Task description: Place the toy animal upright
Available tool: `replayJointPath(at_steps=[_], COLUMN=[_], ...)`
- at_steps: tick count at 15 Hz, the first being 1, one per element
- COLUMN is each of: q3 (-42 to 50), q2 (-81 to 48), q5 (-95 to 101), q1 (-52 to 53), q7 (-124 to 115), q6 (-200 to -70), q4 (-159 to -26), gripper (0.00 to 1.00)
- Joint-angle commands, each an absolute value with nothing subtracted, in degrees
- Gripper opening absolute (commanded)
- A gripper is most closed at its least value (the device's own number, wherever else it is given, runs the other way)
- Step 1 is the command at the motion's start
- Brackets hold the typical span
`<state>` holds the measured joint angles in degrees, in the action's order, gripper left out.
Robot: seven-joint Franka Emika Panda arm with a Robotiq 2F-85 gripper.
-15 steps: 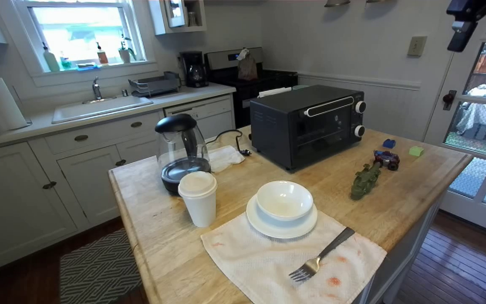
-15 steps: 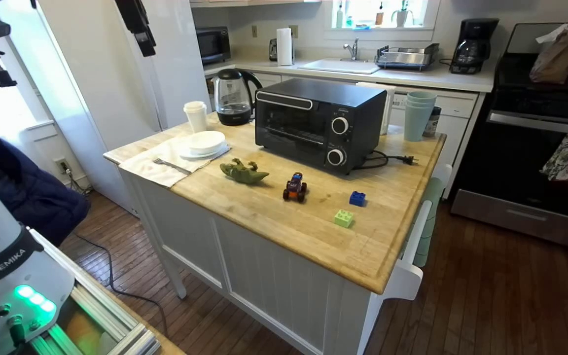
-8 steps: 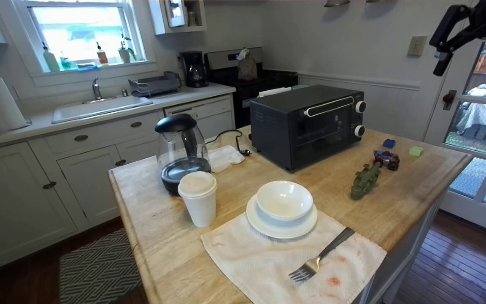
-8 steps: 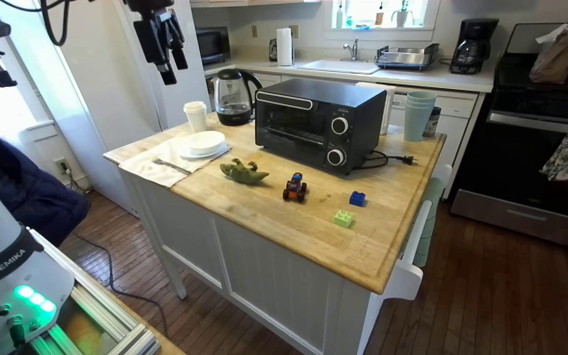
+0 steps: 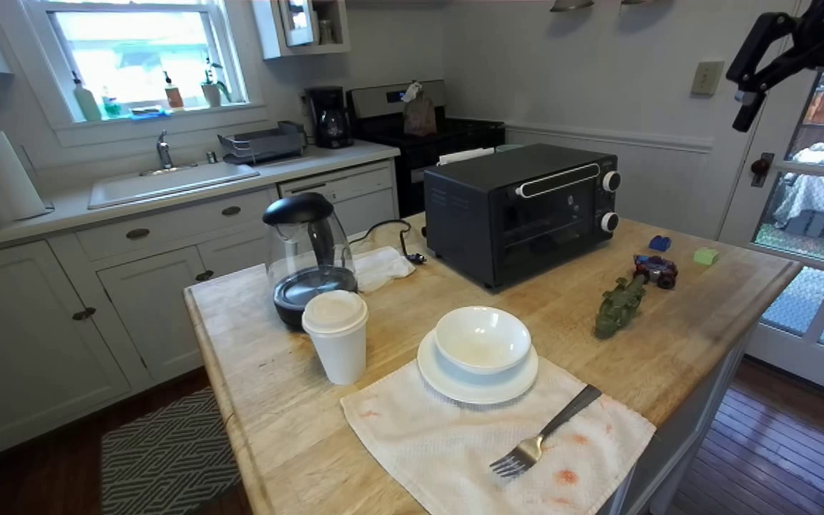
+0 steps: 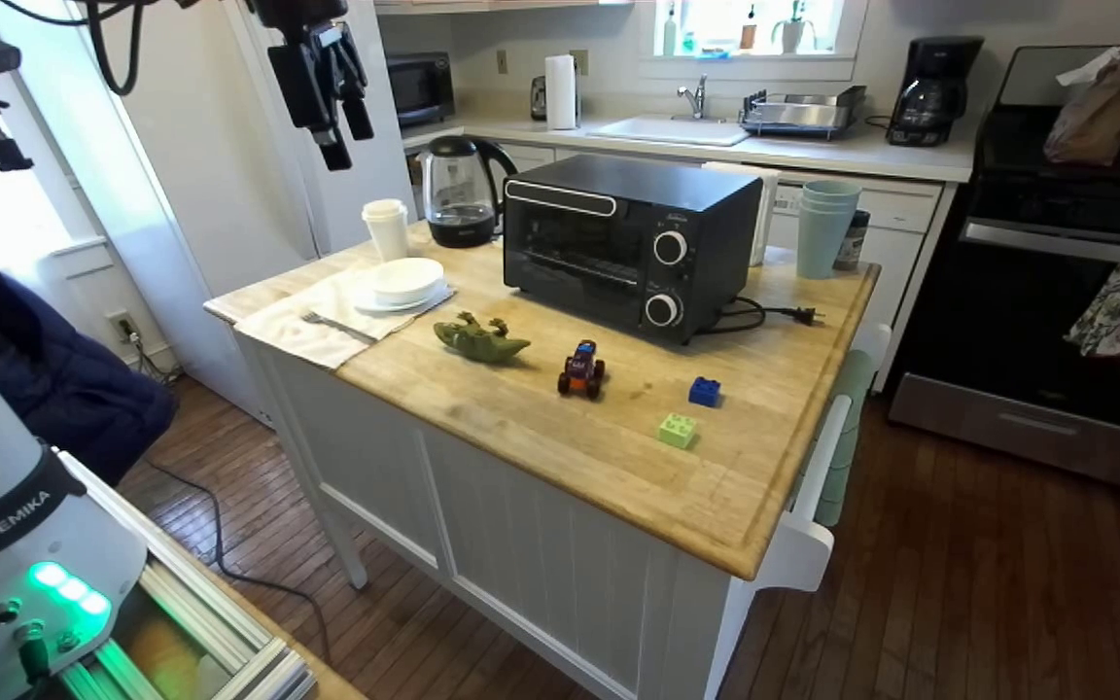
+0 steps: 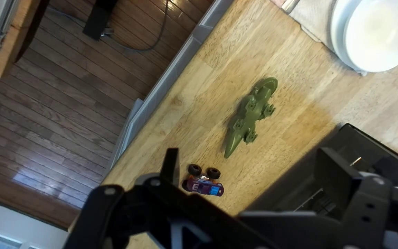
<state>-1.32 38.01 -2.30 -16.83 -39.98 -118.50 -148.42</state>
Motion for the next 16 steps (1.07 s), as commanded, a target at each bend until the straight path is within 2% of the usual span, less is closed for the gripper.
replayJointPath(at_steps=[1,16], q3=[-1.0,7.1], q2=[38.0,22.8], q5=[-2.1,-13.5], q1=[-16.5,-14.1], q7=[-40.2,-31.3], q6=[-118.4,-128.7], q4=[-148.3,-149.0], gripper=[1.0,1.0])
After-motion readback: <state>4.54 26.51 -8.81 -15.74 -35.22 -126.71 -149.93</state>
